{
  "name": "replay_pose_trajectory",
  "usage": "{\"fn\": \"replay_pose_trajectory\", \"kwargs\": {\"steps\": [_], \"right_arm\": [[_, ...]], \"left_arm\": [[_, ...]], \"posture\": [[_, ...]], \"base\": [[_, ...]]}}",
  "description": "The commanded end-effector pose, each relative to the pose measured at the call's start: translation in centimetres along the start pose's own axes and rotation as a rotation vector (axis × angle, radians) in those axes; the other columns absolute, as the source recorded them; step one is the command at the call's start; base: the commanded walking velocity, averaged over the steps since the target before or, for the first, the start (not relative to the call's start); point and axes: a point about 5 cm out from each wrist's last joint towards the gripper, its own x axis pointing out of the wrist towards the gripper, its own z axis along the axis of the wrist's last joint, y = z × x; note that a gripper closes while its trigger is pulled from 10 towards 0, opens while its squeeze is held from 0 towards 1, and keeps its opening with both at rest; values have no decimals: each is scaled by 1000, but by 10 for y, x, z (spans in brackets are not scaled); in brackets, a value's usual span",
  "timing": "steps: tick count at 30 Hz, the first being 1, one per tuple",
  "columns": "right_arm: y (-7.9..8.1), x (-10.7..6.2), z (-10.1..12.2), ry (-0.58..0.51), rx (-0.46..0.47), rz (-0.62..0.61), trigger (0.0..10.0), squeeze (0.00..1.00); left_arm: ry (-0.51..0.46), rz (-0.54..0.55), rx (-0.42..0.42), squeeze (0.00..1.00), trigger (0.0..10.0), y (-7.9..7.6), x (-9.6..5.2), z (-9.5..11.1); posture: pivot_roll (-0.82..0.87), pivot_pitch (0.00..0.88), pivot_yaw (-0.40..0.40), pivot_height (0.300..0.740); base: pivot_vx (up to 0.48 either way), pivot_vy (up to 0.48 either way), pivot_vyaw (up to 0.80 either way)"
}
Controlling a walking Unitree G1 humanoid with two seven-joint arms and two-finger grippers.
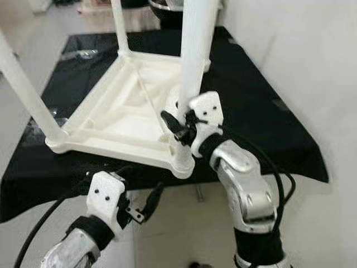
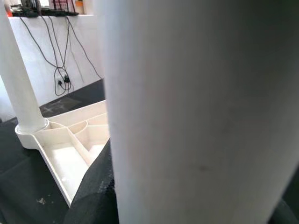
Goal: Building children table
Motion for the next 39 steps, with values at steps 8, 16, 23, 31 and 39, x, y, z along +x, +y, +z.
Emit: {"fn": "replay_pose_trajectory", "kwargs": {"steps": [8,16,23,31,39], "right_arm": [[-5,2,8,-37,80,87,10000,1000],[-24,0,28,-121,-47,548,10000,0],[-39,4,40,-145,-69,756,10000,0],[-53,14,46,-140,-21,912,10000,0],[-60,18,45,-125,-8,997,10000,0]], "left_arm": [[15,12,-25,0,10000,0,-1,-5],[14,16,-24,0,10000,-1,-1,-5],[16,18,-22,0,10000,0,-2,-5],[19,20,-19,0,10000,-1,-4,-3],[25,24,-19,0,10000,-1,-6,-3]], "posture": [[39,211,-44,740],[54,205,-48,740],[65,215,-41,740],[91,226,-47,740],[94,236,-50,740]], "base": [[0,0,0],[0,0,0],[0,0,0],[0,0,0],[0,0,0]]}}
